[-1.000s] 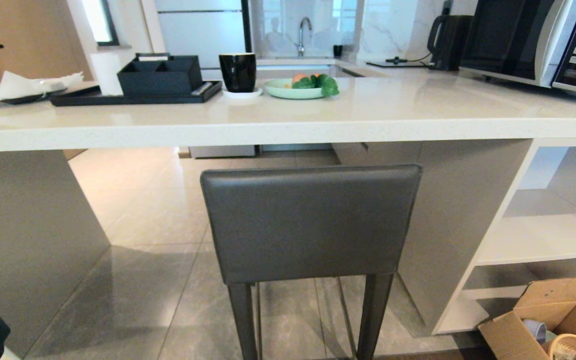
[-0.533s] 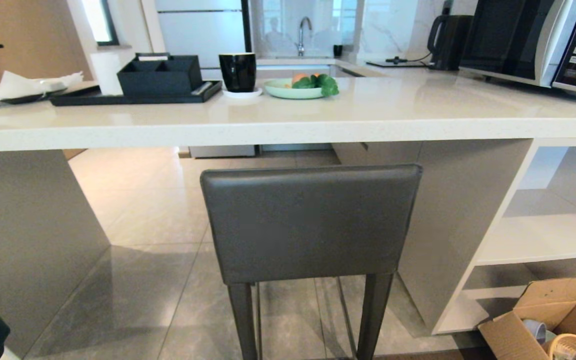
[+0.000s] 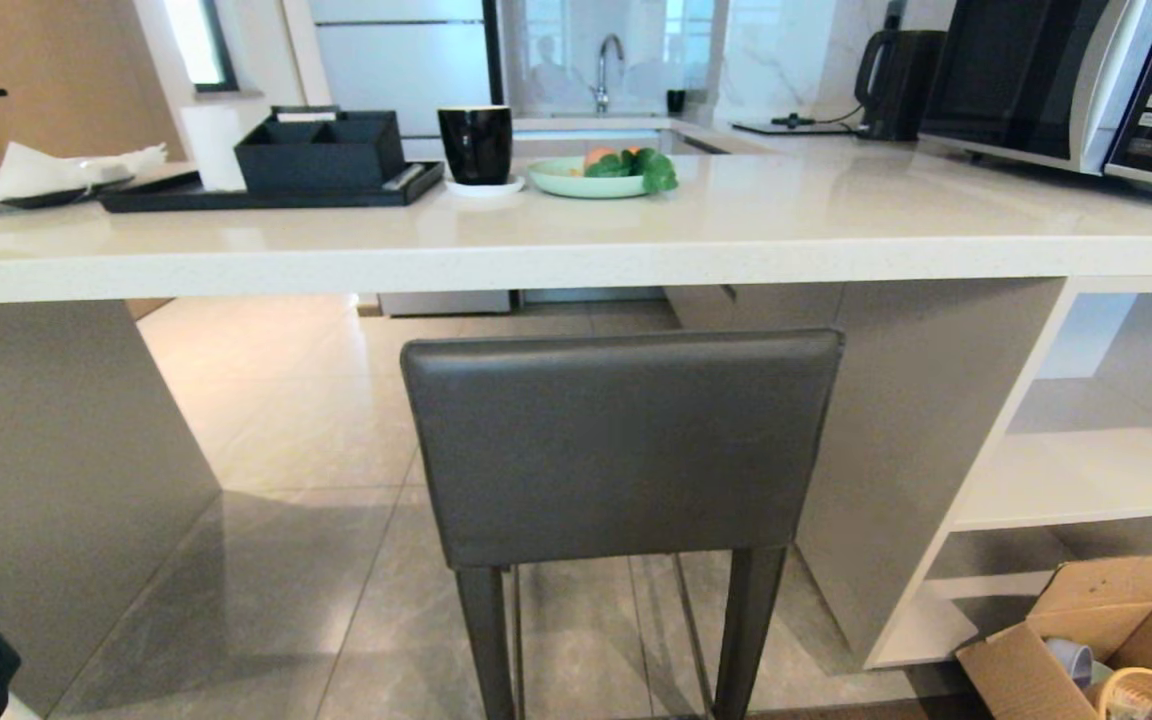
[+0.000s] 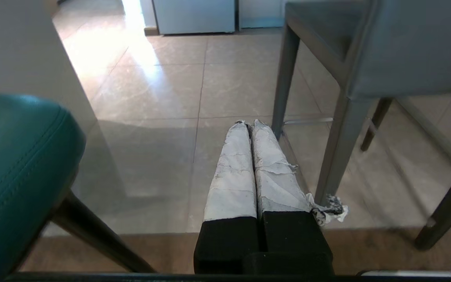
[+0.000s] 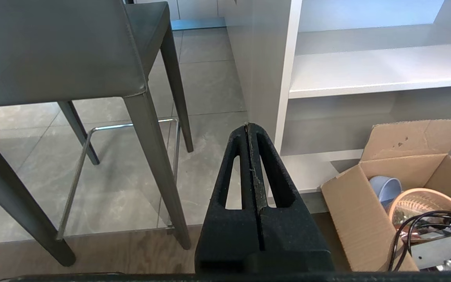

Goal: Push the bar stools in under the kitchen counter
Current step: Push the blue chair back under the dining table

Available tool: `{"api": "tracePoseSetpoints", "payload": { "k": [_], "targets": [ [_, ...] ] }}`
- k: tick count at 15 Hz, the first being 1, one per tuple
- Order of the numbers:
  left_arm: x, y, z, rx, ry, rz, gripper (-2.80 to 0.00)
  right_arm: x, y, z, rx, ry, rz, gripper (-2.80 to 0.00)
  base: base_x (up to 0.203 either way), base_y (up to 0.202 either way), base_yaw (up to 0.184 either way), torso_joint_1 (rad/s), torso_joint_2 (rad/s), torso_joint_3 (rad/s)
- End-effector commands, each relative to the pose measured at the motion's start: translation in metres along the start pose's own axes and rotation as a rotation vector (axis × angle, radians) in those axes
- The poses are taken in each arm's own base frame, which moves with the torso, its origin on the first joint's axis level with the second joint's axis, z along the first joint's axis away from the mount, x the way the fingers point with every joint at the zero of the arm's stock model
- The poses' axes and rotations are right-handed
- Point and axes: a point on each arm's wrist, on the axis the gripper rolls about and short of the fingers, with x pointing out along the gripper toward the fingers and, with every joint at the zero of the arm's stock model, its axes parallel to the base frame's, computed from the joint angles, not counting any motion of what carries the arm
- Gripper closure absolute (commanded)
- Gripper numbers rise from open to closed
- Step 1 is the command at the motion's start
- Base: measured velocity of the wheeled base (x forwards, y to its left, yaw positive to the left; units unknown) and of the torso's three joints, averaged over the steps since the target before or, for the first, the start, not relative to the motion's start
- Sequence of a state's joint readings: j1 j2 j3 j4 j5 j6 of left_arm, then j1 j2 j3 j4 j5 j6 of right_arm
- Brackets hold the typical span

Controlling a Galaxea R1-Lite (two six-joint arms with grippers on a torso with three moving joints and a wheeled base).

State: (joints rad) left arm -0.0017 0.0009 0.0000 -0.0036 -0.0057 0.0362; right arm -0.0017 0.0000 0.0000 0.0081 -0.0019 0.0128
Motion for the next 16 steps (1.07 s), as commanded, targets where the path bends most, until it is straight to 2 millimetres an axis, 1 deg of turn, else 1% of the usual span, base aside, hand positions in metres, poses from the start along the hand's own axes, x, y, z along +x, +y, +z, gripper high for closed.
{"api": "tracePoseSetpoints", "payload": {
  "k": [1, 16],
  "targets": [
    [0.0001, 0.0001, 0.0007, -0.05, -0.002, 0.005, 0.0, 0.0002, 0.0, -0.0003, 0.001, 0.003, 0.002, 0.0, 0.0, 0.0, 0.0, 0.0, 0.0, 0.0],
    [0.0002, 0.0002, 0.0012, -0.055, -0.009, 0.009, 0.0, 0.0003, -0.0001, -0.0003, 0.012, 0.004, -0.003, 0.0, 0.0, 0.0, 0.0, 0.0, 0.0, 0.0]
  ]
}}
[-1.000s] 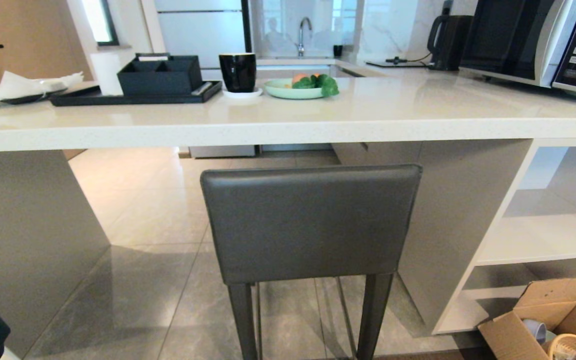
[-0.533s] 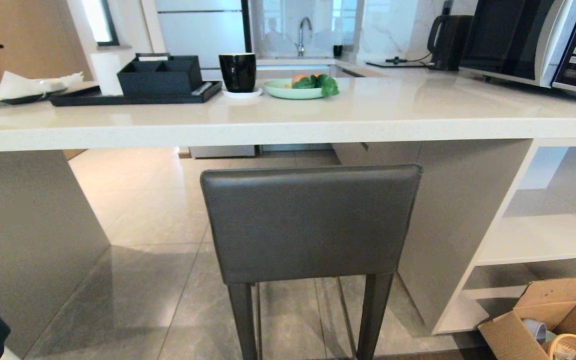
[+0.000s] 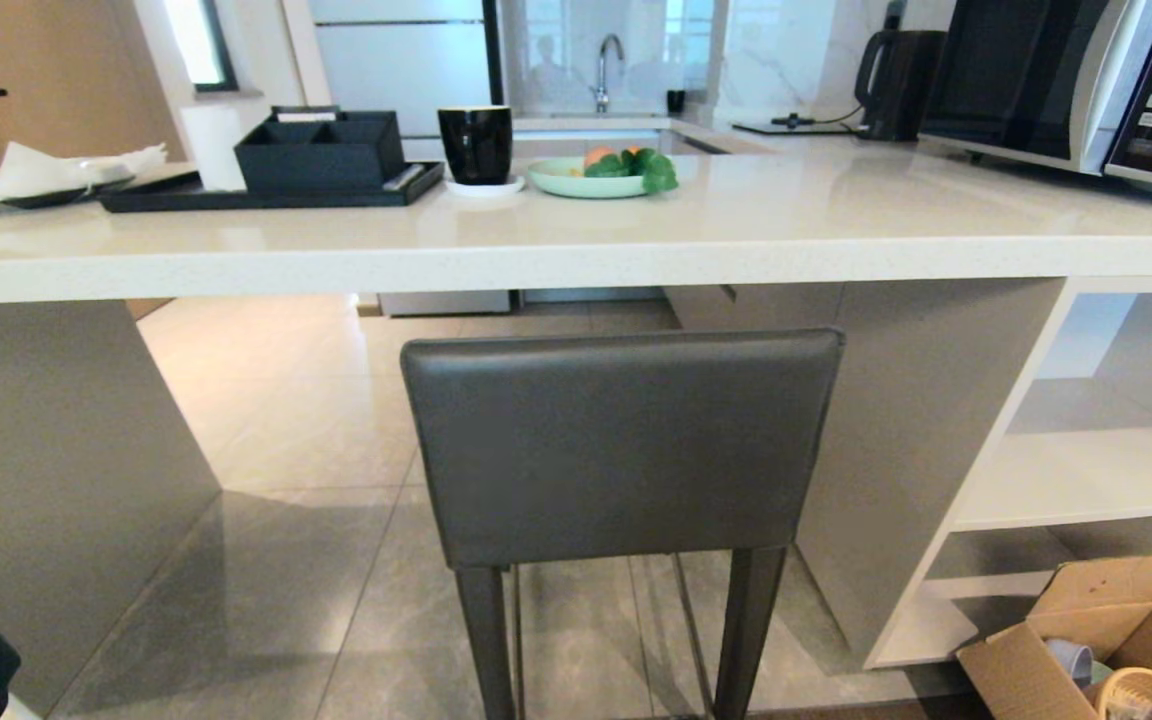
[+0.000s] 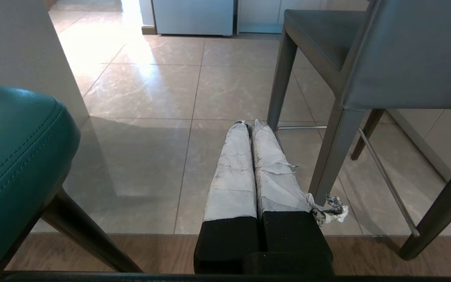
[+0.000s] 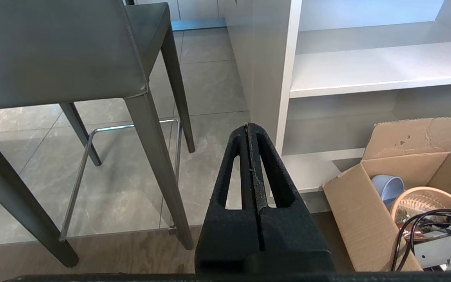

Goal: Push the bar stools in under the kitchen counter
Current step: Push the blue chair back under the dining table

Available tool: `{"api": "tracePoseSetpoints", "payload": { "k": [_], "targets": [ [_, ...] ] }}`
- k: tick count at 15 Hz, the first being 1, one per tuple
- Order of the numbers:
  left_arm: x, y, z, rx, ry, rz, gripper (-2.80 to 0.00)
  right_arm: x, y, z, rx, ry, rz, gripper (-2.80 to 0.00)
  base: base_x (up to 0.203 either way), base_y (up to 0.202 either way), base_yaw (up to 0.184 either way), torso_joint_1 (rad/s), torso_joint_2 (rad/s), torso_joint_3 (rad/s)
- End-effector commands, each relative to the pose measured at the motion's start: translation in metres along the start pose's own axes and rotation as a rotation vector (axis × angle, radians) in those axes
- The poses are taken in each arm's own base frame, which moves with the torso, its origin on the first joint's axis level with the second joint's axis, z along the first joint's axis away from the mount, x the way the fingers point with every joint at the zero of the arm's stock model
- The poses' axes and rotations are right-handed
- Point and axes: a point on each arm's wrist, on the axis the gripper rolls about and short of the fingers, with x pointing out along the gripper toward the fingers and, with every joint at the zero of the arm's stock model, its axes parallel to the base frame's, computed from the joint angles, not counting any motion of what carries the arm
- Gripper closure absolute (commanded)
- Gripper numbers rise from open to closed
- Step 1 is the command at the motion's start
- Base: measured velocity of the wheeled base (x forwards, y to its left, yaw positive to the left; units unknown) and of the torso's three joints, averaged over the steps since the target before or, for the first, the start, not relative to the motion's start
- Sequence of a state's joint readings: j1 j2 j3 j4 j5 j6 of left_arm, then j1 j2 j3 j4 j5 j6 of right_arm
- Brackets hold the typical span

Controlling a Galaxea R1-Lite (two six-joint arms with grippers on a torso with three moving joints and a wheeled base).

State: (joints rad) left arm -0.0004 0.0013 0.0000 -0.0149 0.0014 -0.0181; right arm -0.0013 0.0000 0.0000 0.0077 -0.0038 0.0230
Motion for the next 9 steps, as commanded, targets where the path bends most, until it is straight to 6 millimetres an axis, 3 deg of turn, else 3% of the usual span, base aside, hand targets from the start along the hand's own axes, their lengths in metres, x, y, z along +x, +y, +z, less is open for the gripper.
{"api": "tracePoseSetpoints", "payload": {
  "k": [1, 9],
  "targets": [
    [0.0001, 0.0, 0.0001, 0.0, 0.001, -0.001, 0.0, 0.0003, 0.0, -0.0004, 0.002, 0.004, -0.001, 0.0, 0.0, 0.0, 0.0, 0.0, 0.0, 0.0],
    [0.0002, 0.0, 0.0001, -0.003, 0.002, 0.001, 0.0, 0.0003, 0.0, -0.0002, 0.003, 0.003, -0.001, 0.0, 0.0, 0.0, 0.0, 0.0, 0.0, 0.0]
  ]
}}
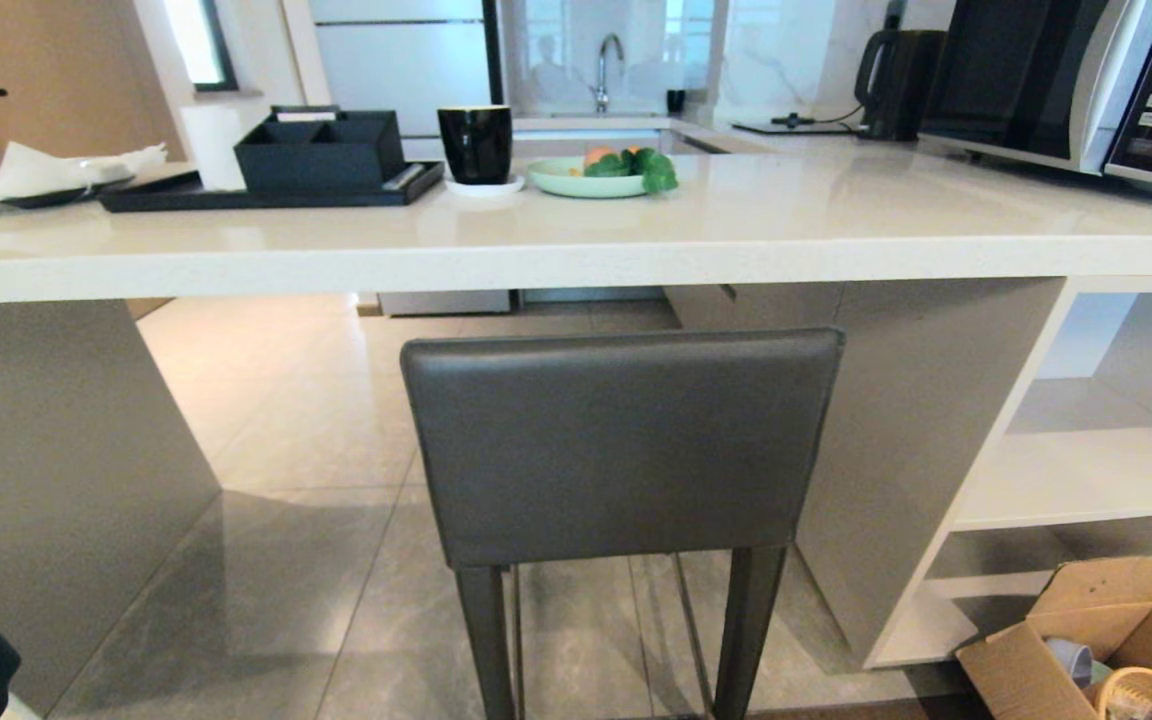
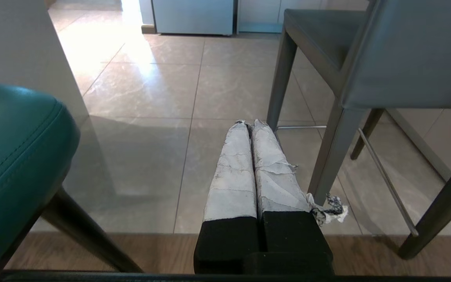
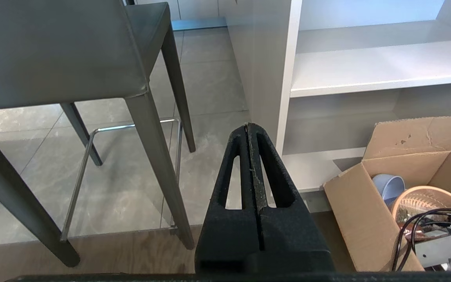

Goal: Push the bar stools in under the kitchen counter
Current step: Push the blue chair back under the dining table

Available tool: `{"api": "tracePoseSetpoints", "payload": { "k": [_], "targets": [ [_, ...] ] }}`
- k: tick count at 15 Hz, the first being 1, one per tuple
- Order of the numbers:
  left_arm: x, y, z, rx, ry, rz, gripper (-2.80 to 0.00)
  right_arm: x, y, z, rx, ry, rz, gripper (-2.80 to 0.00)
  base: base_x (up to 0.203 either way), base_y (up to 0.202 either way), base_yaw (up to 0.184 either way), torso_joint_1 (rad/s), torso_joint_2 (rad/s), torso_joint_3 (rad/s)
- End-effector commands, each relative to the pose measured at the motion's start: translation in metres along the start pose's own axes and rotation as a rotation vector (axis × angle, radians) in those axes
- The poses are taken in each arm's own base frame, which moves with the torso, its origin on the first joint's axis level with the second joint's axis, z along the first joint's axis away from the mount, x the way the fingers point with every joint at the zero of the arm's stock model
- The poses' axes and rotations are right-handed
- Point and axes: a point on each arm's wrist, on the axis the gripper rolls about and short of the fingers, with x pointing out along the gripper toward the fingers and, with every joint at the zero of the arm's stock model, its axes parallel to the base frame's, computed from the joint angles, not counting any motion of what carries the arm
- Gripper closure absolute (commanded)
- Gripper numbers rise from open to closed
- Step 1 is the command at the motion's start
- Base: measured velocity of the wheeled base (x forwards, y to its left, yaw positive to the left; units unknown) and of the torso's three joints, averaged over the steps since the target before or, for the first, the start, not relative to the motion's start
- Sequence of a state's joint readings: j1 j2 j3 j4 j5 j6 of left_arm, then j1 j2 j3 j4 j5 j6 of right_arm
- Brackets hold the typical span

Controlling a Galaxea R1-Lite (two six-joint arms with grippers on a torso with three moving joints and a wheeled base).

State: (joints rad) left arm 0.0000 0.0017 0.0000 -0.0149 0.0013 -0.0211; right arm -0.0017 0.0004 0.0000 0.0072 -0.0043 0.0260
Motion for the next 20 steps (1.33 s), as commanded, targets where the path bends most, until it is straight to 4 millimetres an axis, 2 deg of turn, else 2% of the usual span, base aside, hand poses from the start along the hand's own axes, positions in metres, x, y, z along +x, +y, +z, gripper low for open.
{"api": "tracePoseSetpoints", "payload": {
  "k": [1, 20],
  "targets": [
    [0.0002, 0.0, 0.0001, 0.0, 0.002, 0.0, 0.0, 0.0003, 0.0, -0.0003, 0.0, 0.003, 0.0, 0.0, 0.0, 0.0, 0.0, 0.0, 0.0, 0.0],
    [0.0002, 0.0, 0.0001, 0.0, 0.002, 0.0, 0.0, 0.0003, 0.0, -0.0003, 0.002, 0.003, 0.0, 0.0, -0.195, 0.0, -0.002, 0.003, 0.0, 0.003]
  ]
}}
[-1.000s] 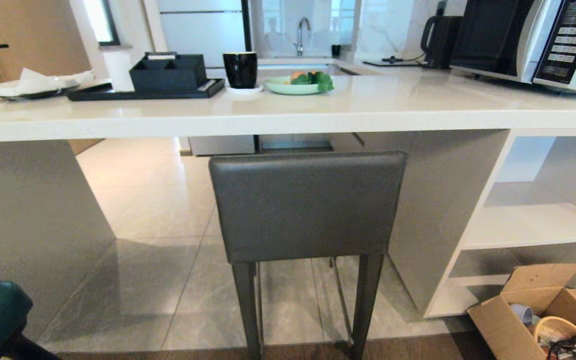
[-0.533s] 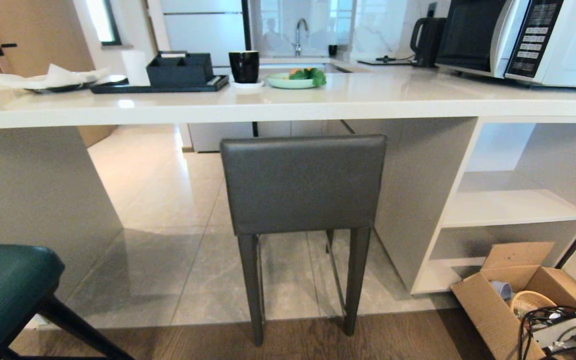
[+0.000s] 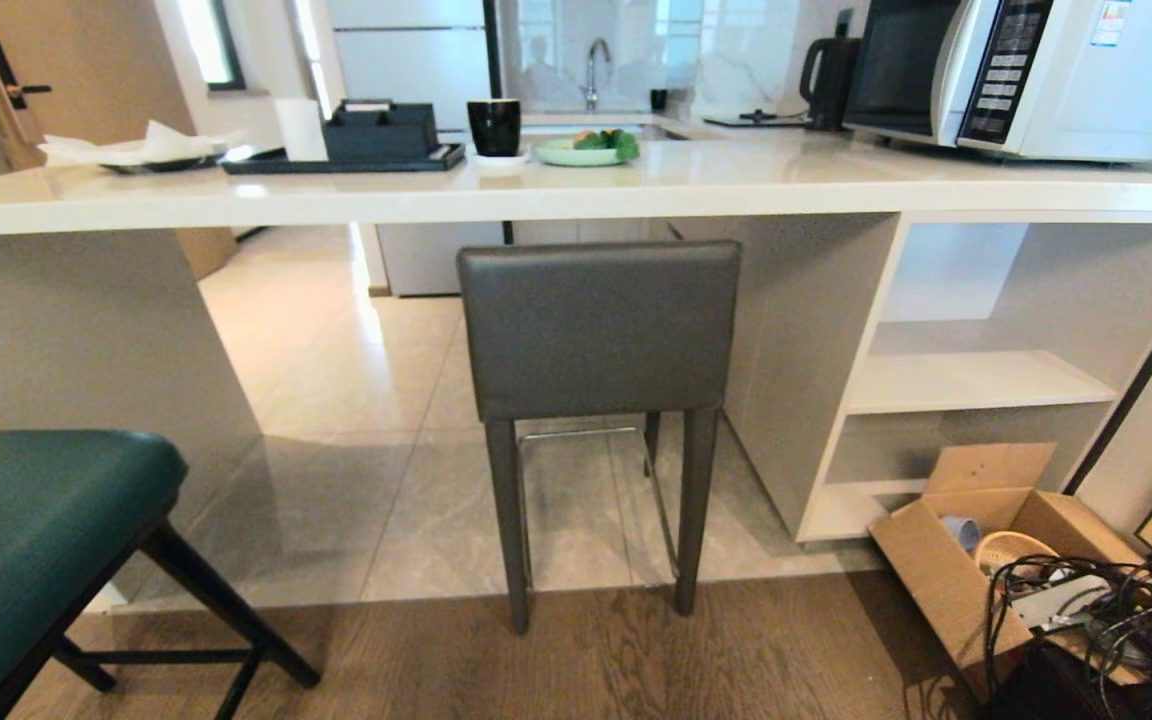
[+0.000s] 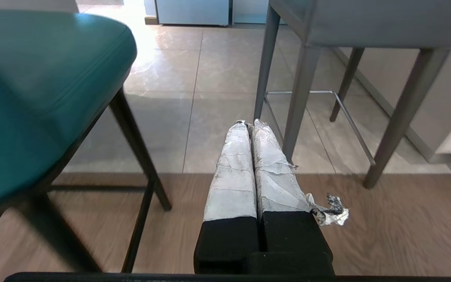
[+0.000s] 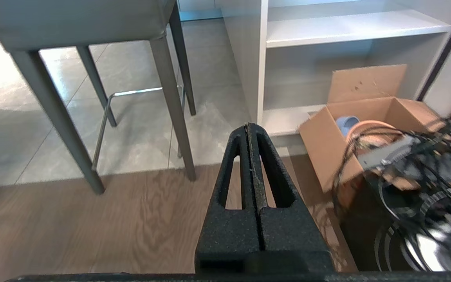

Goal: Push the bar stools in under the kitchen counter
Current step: Push the blue chair back under the dining table

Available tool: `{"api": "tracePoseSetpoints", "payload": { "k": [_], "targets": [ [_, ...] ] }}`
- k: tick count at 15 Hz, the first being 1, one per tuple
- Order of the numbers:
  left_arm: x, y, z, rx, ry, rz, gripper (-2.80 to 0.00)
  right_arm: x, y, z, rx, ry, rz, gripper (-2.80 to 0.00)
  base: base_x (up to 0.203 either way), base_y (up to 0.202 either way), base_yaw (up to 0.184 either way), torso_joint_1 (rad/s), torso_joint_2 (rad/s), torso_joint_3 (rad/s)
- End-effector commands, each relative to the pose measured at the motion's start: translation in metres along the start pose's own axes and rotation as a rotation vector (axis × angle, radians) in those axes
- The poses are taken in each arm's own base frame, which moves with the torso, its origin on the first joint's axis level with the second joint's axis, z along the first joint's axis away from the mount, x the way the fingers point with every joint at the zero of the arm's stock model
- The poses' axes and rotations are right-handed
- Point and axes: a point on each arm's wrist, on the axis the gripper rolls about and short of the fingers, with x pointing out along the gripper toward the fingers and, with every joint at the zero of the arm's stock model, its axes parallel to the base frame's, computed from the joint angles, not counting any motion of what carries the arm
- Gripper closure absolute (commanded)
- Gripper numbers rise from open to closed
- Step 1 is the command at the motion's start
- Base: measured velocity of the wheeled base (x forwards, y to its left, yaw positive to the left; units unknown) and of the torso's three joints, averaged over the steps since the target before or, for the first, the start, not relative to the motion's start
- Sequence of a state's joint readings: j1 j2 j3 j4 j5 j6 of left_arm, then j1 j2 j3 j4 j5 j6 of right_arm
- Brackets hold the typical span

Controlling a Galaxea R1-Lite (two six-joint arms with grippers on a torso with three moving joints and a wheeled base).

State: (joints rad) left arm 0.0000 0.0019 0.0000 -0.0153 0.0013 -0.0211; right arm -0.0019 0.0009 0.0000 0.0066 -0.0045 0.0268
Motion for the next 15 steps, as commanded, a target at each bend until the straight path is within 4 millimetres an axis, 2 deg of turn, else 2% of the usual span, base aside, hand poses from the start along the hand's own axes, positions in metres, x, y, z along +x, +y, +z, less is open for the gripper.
{"api": "tracePoseSetpoints", "payload": {
  "k": [1, 7, 15],
  "targets": [
    [0.0001, 0.0, 0.0, 0.0, 0.001, 0.0, 0.0, 0.0003, 0.0, -0.0003, 0.0, 0.003, 0.0, 0.0, -0.192, 0.0, -0.001, 0.001, 0.0, 0.002],
    [0.0002, 0.0, 0.0001, 0.0, 0.003, 0.0, 0.0, 0.0003, 0.0, -0.0003, 0.001, 0.003, 0.0, 0.0, -0.177, 0.0, -0.002, 0.002, 0.0, 0.003],
    [0.0002, 0.0, 0.0001, 0.0, 0.003, 0.0, 0.0, 0.0003, 0.0, -0.0003, 0.001, 0.003, 0.0, 0.0, 0.0, 0.0, 0.0, 0.0, 0.0, 0.0]
  ]
}}
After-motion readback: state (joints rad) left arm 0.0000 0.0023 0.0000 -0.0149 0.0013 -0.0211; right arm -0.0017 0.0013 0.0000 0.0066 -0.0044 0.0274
